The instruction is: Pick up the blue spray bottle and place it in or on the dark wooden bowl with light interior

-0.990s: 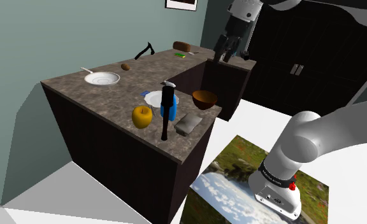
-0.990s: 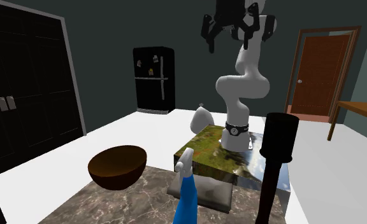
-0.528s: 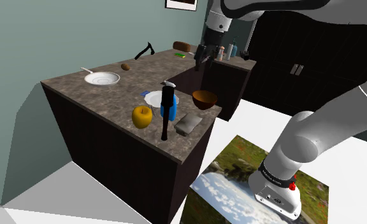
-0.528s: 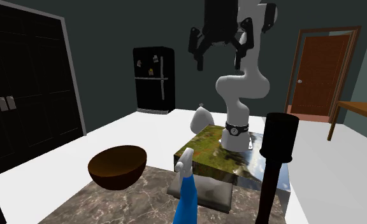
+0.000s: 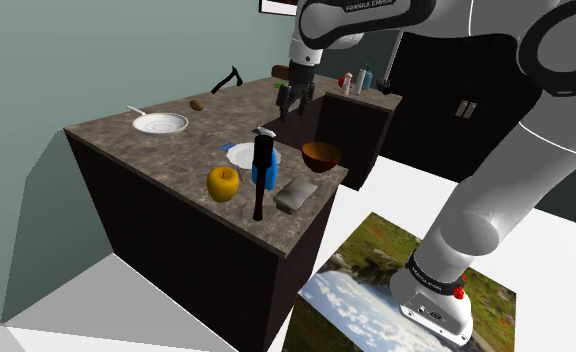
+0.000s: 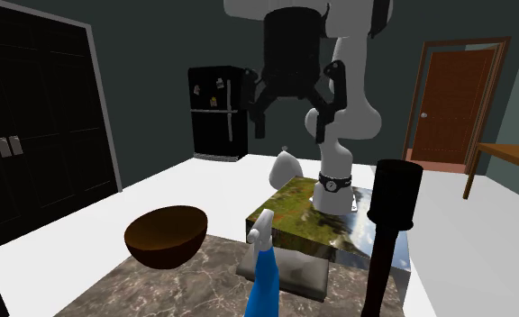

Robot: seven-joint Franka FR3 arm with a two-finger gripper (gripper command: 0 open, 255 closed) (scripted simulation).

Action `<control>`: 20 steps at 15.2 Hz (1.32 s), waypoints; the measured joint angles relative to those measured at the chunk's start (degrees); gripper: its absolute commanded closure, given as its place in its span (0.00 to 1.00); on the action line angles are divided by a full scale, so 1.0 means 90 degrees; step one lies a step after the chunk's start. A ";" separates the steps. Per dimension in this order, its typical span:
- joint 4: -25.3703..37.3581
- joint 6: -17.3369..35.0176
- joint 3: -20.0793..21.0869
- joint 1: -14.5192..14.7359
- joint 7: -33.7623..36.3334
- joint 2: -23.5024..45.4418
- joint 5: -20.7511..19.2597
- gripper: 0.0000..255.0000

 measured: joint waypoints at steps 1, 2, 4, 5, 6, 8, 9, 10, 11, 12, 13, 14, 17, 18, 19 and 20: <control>0.0147 0.0069 0.0023 0.0014 0.0030 0.0264 -0.0026 0.00; 0.0199 0.0176 0.0022 0.0010 0.0012 0.0479 -0.0051 0.00; 0.0635 0.0193 0.0046 0.0029 0.0046 0.1038 -0.0109 0.00; 0.0817 0.0208 0.0048 0.0033 0.0045 0.1284 -0.0137 0.00; 0.1077 0.0166 0.0055 0.0044 0.0063 0.1555 -0.0169 0.00; 0.1312 0.0202 0.0054 0.0049 0.0061 0.1893 -0.0206 0.00; 0.1323 0.0271 0.0060 0.0060 0.0078 0.1984 -0.0215 0.00; 0.1255 0.0355 0.0063 0.0064 0.0082 0.2007 -0.0219 0.00; 0.1225 0.0422 0.0066 0.0071 0.0094 0.2045 -0.0222 0.00; 0.1168 0.0498 0.0062 0.0065 0.0082 0.2066 -0.0223 0.00; 0.1114 0.0569 0.0057 0.0057 0.0070 0.2083 -0.0223 0.00; 0.1095 0.0640 0.0059 0.0062 0.0078 0.2133 -0.0226 0.00; 0.1000 0.0756 0.0059 0.0062 0.0079 0.2154 -0.0227 0.00; 0.0993 0.0765 0.0059 0.0063 0.0081 0.2156 -0.0227 0.00; 0.0988 0.0771 0.0060 0.0064 0.0082 0.2156 -0.0228 0.00; 0.0987 0.0773 0.0060 0.0064 0.0082 0.2157 -0.0228 0.00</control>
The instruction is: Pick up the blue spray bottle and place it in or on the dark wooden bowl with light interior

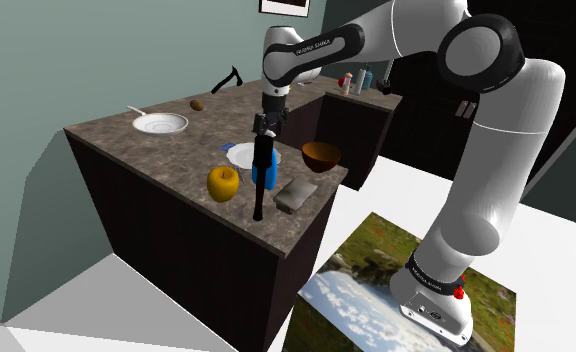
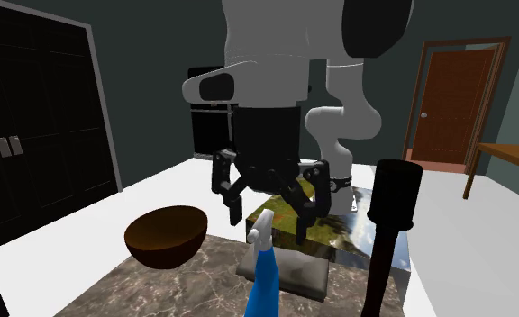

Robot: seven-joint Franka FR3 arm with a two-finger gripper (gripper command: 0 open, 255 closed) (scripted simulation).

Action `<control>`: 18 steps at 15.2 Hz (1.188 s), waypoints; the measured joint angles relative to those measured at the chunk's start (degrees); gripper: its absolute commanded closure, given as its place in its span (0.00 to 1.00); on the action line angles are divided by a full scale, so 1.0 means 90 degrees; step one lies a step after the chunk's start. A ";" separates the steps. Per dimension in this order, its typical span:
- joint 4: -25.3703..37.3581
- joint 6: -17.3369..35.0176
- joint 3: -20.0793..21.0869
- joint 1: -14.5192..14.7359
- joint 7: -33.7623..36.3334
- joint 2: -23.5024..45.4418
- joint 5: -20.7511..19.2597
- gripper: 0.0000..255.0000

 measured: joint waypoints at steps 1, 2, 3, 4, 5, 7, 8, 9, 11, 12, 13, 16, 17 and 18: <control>-0.0001 0.0001 0.0000 0.0000 0.0000 0.0000 0.0000 0.00; -0.0001 0.0001 0.0000 0.0000 0.0000 0.0000 0.0000 1.00; -0.0001 0.0001 0.0000 0.0000 0.0000 0.0000 0.0000 1.00; -0.0001 0.0001 0.0000 0.0000 0.0000 0.0000 0.0000 1.00; 0.0000 0.0002 0.0000 0.0000 0.0000 -0.0001 0.0000 1.00; 0.0000 0.0002 0.0000 0.0000 0.0000 -0.0001 0.0000 1.00; -0.0001 0.0002 0.0000 0.0000 0.0000 -0.0002 0.0000 1.00; 0.0000 0.0002 0.0000 0.0000 0.0000 -0.0002 0.0000 1.00; 0.0000 0.0002 0.0000 0.0000 0.0000 -0.0001 0.0000 1.00; 0.0001 0.0003 0.0000 0.0000 0.0000 -0.0001 -0.0001 1.00; 0.0020 -0.0035 0.0000 0.0000 0.0000 -0.0016 0.0000 1.00; 0.0146 -0.0232 -0.0001 -0.0003 -0.0007 -0.0087 0.0005 1.00; 0.0196 -0.0297 0.0002 0.0001 0.0001 -0.0102 0.0005 1.00; 0.0289 -0.0393 0.0001 -0.0001 -0.0003 -0.0106 0.0006 1.00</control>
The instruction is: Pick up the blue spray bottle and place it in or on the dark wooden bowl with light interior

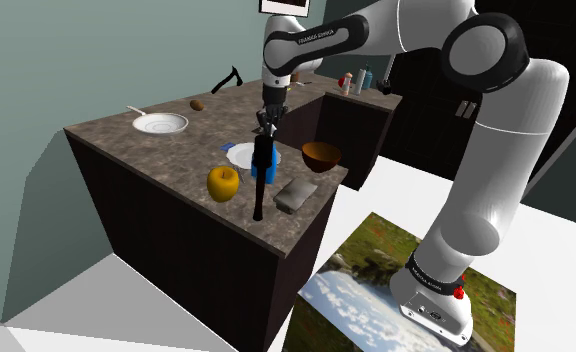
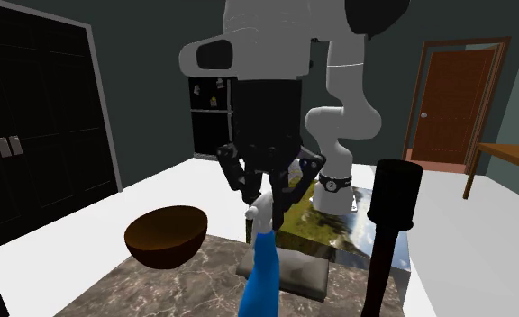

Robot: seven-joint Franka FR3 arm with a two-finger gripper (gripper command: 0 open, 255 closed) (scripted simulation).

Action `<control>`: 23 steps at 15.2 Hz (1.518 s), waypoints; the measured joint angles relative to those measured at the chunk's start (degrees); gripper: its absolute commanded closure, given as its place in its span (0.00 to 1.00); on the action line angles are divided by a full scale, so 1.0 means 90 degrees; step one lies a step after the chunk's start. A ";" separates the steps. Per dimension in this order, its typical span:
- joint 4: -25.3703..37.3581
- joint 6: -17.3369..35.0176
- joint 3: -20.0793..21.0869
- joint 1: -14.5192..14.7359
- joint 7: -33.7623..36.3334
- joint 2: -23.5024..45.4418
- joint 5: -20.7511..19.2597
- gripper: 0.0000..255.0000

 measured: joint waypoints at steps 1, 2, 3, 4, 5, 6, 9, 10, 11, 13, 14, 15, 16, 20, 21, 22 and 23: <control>0.0054 -0.0079 -0.0001 -0.0002 -0.0003 -0.0025 0.0001 1.00; 0.0110 -0.0153 -0.0003 -0.0005 -0.0009 -0.0042 0.0002 1.00; 0.0183 -0.0236 0.0003 0.0003 0.0006 -0.0053 0.0001 1.00; 0.0258 -0.0320 0.0003 0.0003 0.0004 -0.0062 0.0002 1.00; 0.0320 -0.0399 0.0000 -0.0001 -0.0001 -0.0078 0.0002 1.00; 0.0387 -0.0495 0.0001 0.0000 0.0000 -0.0107 0.0003 1.00; 0.0590 -0.0742 -0.0001 -0.0004 -0.0009 -0.0152 0.0007 1.00; 0.0687 -0.0823 -0.0002 -0.0005 -0.0010 -0.0137 0.0006 1.00; 0.0736 -0.0900 0.0002 0.0001 0.0000 -0.0164 0.0007 1.00; 0.0897 -0.1066 0.0006 0.0005 0.0007 -0.0168 0.0007 1.00; 0.0983 -0.1145 0.0006 0.0006 0.0008 -0.0162 0.0006 1.00; 0.1045 -0.1228 0.0006 0.0005 0.0006 -0.0183 0.0007 1.00; 0.1135 -0.1305 0.0006 0.0006 0.0008 -0.0171 0.0008 1.00; 0.1522 -0.1668 0.0005 0.0004 0.0003 -0.0146 0.0007 1.00; 0.1634 -0.1760 0.0006 0.0006 0.0006 -0.0126 0.0006 1.00; 0.1727 -0.1848 0.0003 0.0002 -0.0001 -0.0121 0.0006 1.00; 0.1796 -0.1925 0.0006 0.0006 0.0006 -0.0128 0.0006 1.00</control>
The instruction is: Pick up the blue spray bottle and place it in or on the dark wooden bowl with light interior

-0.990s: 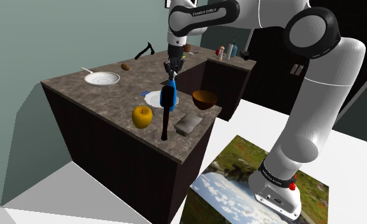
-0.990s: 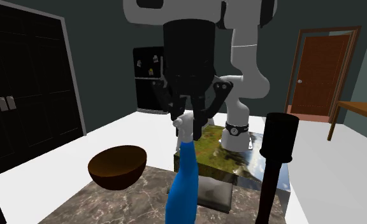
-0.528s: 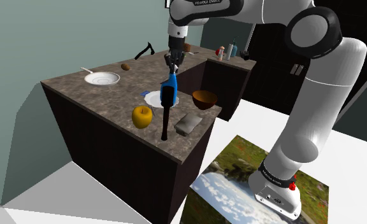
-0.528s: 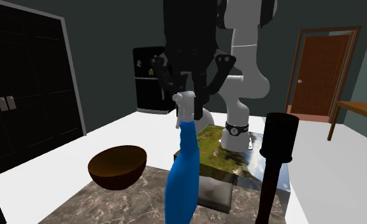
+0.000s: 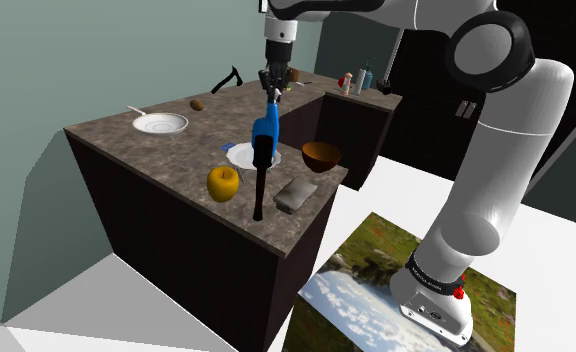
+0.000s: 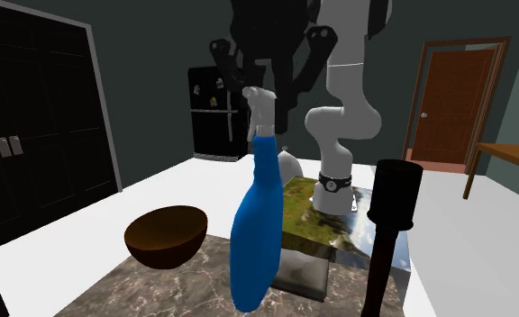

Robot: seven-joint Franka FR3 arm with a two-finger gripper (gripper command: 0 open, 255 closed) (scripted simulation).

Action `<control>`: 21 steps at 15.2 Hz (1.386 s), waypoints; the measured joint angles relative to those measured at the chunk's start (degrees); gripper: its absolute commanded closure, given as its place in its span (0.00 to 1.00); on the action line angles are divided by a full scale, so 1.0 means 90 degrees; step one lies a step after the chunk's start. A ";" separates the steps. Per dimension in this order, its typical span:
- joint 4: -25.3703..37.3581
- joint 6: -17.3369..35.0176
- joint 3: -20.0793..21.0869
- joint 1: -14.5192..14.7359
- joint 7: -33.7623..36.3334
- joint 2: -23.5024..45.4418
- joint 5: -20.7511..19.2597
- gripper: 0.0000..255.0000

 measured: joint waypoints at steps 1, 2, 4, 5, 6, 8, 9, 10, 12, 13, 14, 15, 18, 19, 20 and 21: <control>0.0141 -0.0109 0.0000 0.0000 -0.0001 0.0032 -0.0001 1.00; 0.0248 -0.0202 0.0002 0.0003 0.0002 0.0045 -0.0002 1.00; 0.0424 -0.0354 0.0000 0.0001 -0.0002 0.0069 -0.0003 1.00; 0.0520 -0.0433 -0.0023 -0.0033 -0.0060 0.0086 0.0000 1.00; 0.0504 -0.0461 -0.0063 -0.0092 -0.0156 0.0044 0.0006 1.00; 0.0507 -0.0552 -0.0164 -0.0239 -0.0397 -0.0045 0.0022 1.00; 0.0501 -0.0590 -0.0217 -0.0315 -0.0527 -0.0091 0.0031 1.00; 0.0542 -0.0652 -0.0270 -0.0388 -0.0652 -0.0110 0.0034 1.00; 0.0670 -0.0799 -0.0374 -0.0533 -0.0899 -0.0124 0.0049 1.00; 0.0753 -0.0862 -0.0438 -0.0623 -0.1049 -0.0105 0.0060 1.00; 0.0789 -0.0938 -0.0497 -0.0703 -0.1188 -0.0142 0.0065 1.00; 0.0992 -0.1100 -0.0567 -0.0800 -0.1350 -0.0104 0.0075 1.00; 0.1285 -0.1292 -0.0748 -0.1058 -0.1780 0.0000 0.0106 1.00; 0.1352 -0.1372 -0.0802 -0.1137 -0.1911 -0.0010 0.0112 1.00; 0.1434 -0.1432 -0.0866 -0.1231 -0.2065 0.0013 0.0123 1.00; 0.1698 -0.1552 -0.0935 -0.1338 -0.2231 0.0158 0.0148 1.00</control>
